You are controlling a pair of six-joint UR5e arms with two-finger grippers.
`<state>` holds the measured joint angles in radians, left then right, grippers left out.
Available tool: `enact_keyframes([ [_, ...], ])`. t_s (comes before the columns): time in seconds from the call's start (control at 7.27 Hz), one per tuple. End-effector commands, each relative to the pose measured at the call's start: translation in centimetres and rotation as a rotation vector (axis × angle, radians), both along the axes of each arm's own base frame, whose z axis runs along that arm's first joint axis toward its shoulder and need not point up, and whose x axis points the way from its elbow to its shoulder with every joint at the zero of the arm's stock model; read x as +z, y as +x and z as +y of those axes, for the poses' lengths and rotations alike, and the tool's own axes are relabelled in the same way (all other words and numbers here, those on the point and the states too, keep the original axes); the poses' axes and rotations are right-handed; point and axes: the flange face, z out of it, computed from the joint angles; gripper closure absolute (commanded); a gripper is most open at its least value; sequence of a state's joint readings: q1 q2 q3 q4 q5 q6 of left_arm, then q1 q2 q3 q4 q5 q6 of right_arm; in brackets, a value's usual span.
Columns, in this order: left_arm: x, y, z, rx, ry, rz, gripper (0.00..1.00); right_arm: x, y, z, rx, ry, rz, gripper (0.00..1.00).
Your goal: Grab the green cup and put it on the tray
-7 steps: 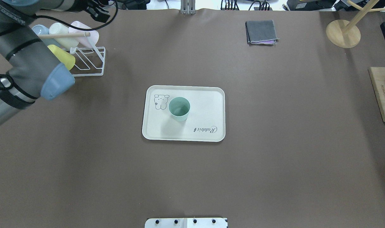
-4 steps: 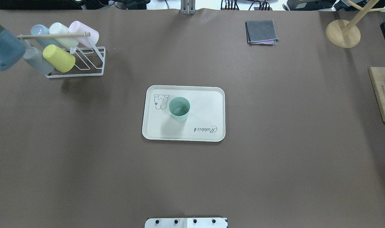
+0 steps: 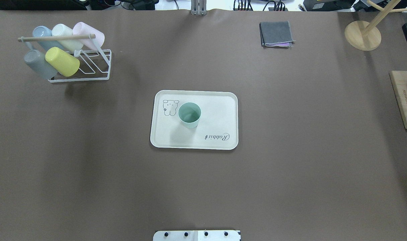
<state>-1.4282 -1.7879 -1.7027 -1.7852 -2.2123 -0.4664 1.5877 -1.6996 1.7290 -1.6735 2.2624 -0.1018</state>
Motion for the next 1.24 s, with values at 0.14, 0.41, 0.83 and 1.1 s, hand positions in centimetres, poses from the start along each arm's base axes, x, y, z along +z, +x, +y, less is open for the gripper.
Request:
enact_keyframes([
  [0.14, 11.5, -1.4, 7.0, 0.030, -0.311, 0.088, 0.01, -0.1, 0.0, -0.1, -0.001, 0.005, 0.000, 0.00],
  [0.41, 15.1, -1.5, 8.8, 0.026, -0.380, 0.078, 0.01, -0.1, 0.0, -0.1, -0.001, 0.006, 0.001, 0.00],
  [0.83, 20.1, -1.7, 10.1, 0.047, -0.437, 0.074, 0.01, -1.2, 0.1, -1.2, -0.014, 0.043, 0.004, 0.00],
  [1.1, 20.5, -3.1, 10.5, 0.087, -0.381, 0.062, 0.01, -2.8, 0.0, -2.1, -0.078, 0.128, -0.001, 0.00],
])
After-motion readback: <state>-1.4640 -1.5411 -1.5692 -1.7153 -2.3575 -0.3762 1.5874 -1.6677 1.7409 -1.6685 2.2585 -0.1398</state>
